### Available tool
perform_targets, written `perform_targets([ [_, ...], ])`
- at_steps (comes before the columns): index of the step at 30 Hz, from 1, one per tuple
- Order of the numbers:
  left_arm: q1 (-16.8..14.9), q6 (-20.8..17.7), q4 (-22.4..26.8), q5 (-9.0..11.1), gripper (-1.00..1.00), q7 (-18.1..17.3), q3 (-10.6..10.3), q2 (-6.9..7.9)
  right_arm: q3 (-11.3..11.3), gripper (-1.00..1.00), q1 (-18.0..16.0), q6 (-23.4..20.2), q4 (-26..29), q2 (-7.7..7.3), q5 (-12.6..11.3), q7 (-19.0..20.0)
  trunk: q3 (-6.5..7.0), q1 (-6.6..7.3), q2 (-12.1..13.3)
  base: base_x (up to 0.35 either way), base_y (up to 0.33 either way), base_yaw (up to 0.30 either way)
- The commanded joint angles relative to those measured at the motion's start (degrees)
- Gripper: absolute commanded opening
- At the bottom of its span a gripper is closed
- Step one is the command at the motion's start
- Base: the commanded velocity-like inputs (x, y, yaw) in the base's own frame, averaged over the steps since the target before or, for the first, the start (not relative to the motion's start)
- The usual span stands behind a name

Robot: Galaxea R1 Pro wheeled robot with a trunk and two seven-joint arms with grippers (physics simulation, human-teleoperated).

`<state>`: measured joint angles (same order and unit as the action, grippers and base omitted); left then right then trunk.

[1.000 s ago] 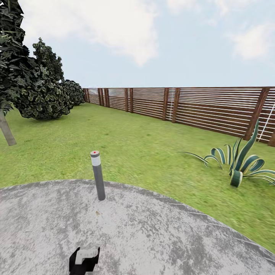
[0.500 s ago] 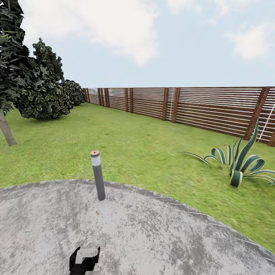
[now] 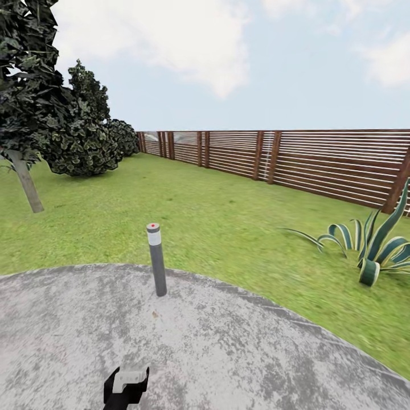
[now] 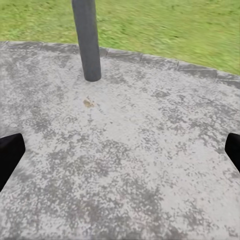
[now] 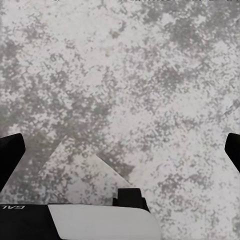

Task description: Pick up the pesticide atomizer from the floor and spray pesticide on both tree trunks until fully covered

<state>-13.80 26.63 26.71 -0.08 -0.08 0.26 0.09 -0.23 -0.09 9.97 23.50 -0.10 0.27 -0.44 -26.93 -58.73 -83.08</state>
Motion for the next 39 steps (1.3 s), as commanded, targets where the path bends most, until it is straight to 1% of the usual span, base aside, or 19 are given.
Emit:
perform_targets([
  [1, 0.0, 0.0, 0.0, 0.0, 1.0, 0.0, 0.0, 0.0, 0.0, 1.0, 0.0, 0.0, 0.0, 0.0, 0.0, 0.0, 0.0, 0.0, 0.0, 0.0, 0.0, 0.052],
  [20, 0.0, 0.0, 0.0, 0.0, 1.0, 0.0, -0.1, -0.09, 0.0, 1.0, 0.0, 0.0, 0.1, -0.07, 0.0, 0.0, 0.0, 0.0, 0.0, 0.0, 0.0, 0.007],
  [33, 0.0, 0.0, 0.0, 0.0, 1.0, 0.0, -0.1, -0.09, 0.0, 1.0, 0.0, 0.0, 0.1, -0.07, 0.0, 0.0, -2.33, -2.86, -5.2, 0.0, 0.0, 0.0],
  [39, 0.0, 0.0, 0.0, 0.0, 1.0, 0.0, -0.1, -0.09, 0.0, 1.0, 0.0, 0.0, 0.1, -0.07, 0.0, 0.0, -3.11, -4.17, -7.6, 0.0, 0.0, 0.0],
])
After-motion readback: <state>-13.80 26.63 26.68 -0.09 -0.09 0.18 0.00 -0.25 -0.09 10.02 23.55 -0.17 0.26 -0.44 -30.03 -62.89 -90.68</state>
